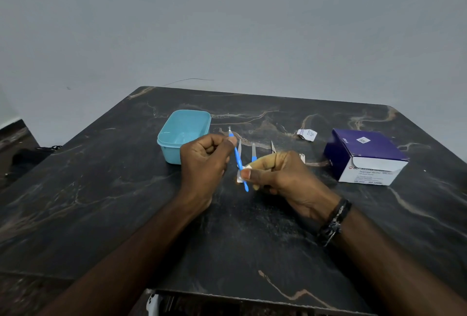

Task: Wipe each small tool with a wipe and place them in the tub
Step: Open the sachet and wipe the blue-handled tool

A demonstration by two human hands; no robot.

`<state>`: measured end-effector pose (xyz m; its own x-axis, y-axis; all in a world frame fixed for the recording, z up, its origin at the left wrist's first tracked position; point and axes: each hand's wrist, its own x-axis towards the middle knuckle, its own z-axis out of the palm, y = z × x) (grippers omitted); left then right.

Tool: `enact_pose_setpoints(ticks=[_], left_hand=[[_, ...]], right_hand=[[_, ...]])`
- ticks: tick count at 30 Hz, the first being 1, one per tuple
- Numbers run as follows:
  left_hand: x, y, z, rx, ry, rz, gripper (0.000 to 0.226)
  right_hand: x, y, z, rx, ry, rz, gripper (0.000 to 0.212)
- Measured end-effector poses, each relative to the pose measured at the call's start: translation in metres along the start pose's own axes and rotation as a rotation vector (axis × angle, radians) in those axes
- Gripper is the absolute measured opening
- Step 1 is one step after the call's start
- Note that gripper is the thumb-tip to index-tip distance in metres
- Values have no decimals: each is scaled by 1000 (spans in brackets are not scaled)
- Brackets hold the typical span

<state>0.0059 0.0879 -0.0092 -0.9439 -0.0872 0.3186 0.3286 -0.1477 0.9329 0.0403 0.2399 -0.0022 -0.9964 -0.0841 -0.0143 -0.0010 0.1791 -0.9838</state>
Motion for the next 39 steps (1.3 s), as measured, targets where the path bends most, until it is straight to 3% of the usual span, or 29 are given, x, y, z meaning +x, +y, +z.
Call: enact_pose_setpoints(ticks=[7, 16, 25, 29, 34, 39], left_hand=[[-7, 1, 6, 68, -168, 86, 25], [0, 0, 1, 71, -24, 88, 25], [-11, 5, 8, 80, -163, 62, 26], [-10, 11, 5, 133, -143, 82, 20], [7, 24, -4, 243, -88, 113, 24], [45, 68, -25, 402, -58, 302, 22]], right_hand=[[4, 0, -5, 99, 106, -42, 19], [-4, -2, -1, -71, -112, 32, 21], [1, -2, -8, 87, 41, -27, 20], [4, -3, -11, 115, 40, -66, 34], [5, -5, -18, 149, 96, -69, 25], [5, -4, -20, 125, 117, -103, 29]])
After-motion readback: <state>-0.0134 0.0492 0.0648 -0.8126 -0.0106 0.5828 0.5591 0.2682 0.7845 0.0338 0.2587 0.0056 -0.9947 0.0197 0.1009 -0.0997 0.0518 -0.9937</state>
